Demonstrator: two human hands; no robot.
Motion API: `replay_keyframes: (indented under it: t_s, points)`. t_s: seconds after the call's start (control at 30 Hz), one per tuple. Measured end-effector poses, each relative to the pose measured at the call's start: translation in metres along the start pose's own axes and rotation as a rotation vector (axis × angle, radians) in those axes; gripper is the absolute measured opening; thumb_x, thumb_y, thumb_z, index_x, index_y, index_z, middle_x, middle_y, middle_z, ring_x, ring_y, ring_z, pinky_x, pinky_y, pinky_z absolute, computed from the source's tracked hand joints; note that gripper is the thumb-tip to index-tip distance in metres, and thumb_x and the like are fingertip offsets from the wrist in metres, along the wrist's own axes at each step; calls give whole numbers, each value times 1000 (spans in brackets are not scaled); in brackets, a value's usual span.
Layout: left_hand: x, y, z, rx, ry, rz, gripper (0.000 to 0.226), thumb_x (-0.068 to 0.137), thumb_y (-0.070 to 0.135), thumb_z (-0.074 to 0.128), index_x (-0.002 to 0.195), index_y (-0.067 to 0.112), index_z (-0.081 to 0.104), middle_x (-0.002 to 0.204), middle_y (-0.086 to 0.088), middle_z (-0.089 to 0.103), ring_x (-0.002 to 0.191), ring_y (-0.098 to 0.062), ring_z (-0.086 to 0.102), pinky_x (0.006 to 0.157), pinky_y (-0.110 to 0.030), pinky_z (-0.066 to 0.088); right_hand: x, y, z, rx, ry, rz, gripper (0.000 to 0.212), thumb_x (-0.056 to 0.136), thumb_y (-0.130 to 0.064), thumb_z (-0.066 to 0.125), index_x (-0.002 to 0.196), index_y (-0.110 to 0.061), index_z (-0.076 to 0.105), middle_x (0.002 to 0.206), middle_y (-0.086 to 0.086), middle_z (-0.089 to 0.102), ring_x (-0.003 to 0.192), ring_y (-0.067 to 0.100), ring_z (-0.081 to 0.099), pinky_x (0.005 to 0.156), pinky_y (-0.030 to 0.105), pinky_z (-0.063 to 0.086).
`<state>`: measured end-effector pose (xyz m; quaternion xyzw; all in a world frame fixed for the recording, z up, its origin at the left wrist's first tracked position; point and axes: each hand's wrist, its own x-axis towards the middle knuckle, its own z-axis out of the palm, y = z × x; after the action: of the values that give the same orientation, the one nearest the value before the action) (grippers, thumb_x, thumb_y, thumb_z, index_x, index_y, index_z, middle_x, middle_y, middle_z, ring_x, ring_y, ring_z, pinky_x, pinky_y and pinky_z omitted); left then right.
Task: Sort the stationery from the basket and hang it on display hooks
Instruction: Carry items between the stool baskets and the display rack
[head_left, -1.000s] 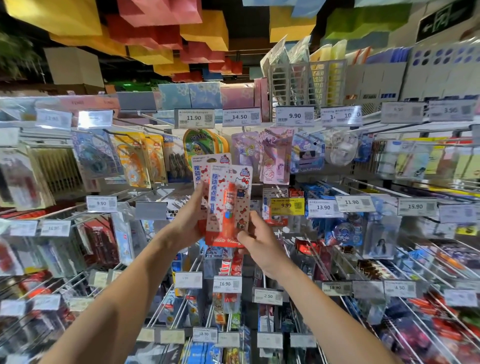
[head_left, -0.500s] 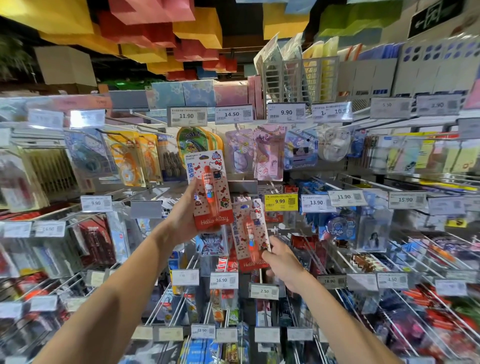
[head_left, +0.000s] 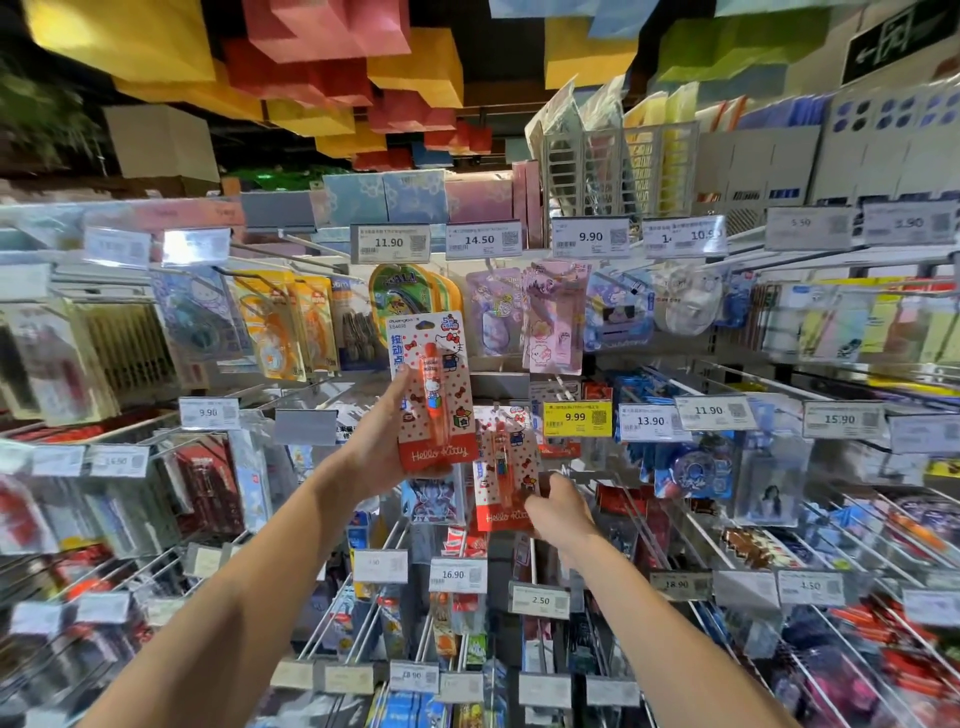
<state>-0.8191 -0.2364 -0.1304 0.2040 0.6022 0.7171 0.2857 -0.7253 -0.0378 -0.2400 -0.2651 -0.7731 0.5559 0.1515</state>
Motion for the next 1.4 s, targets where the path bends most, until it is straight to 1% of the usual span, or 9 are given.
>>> replay_keyframes:
  t_s: [0.23, 0.3, 0.4, 0.63, 0.77, 0.97, 1.17, 1.3, 1.4]
  points:
    - [-4, 3, 3, 46, -7, 4, 62, 96, 67, 44, 136, 22, 59, 122, -20, 73, 111, -38, 71, 93, -57, 56, -7, -18, 5, -86, 270, 33, 51, 97, -11, 57, 146, -6, 42, 136, 8, 55, 133, 32, 50, 107, 44, 43]
    - [-4, 4, 2, 53, -22, 2, 62, 97, 67, 43, 137, 23, 59, 123, -20, 72, 115, -40, 69, 96, -59, 54, -14, -30, 6, -2, 268, -172, 14, 99, -17, 59, 112, -14, 63, 102, -6, 65, 100, 20, 66, 87, 43, 55]
    - [-6, 5, 2, 70, -40, -4, 60, 99, 67, 41, 135, 22, 60, 123, -19, 73, 113, -38, 70, 100, -59, 53, -31, -55, 12, 165, 106, -455, 29, 103, -31, 58, 87, -8, 63, 71, -3, 59, 61, 6, 51, 59, 23, 44]
    - [-9, -2, 5, 74, -93, 36, 49, 99, 57, 50, 121, 18, 72, 122, -22, 70, 100, -34, 69, 99, -55, 51, -50, -79, 22, 192, -131, -542, 36, 89, -39, 76, 115, -30, 53, 104, -22, 61, 90, -21, 56, 87, 11, 46]
    - [-9, -4, 4, 58, -114, 50, 53, 105, 53, 42, 129, 14, 67, 122, -26, 69, 103, -38, 69, 99, -55, 51, -57, -69, 24, 269, -209, -497, 57, 88, -39, 76, 138, -26, 50, 134, -7, 62, 122, 5, 58, 109, 42, 47]
    - [-8, -3, 8, -86, -54, 136, 45, 106, 49, 42, 129, 20, 68, 133, 5, 68, 127, -29, 60, 105, -51, 42, -54, -1, 3, 193, -353, -241, 51, 90, -30, 75, 133, -22, 49, 128, -9, 65, 122, 6, 59, 115, 45, 42]
    - [-10, -3, 9, -69, -87, 120, 45, 102, 52, 44, 126, 23, 69, 140, 10, 65, 132, -26, 60, 120, -58, 20, -23, 43, -19, 348, -251, -129, 115, 65, -51, 92, 155, -18, 29, 160, -2, 38, 144, 13, 37, 125, 46, 24]
    - [-12, -2, 11, -75, -86, 123, 45, 101, 54, 46, 123, 23, 71, 140, 9, 66, 131, -26, 61, 120, -60, 20, -32, 12, -19, 251, -262, -155, 43, 92, -17, 72, 130, -16, 51, 128, -4, 64, 128, 18, 55, 115, 41, 39]
    - [-14, 0, 11, -70, -95, 118, 44, 100, 54, 48, 120, 24, 72, 139, 9, 66, 131, -25, 61, 119, -61, 22, -27, 4, -11, 191, -221, -112, 55, 92, -22, 71, 136, -5, 41, 131, -1, 57, 127, 18, 49, 114, 40, 36]
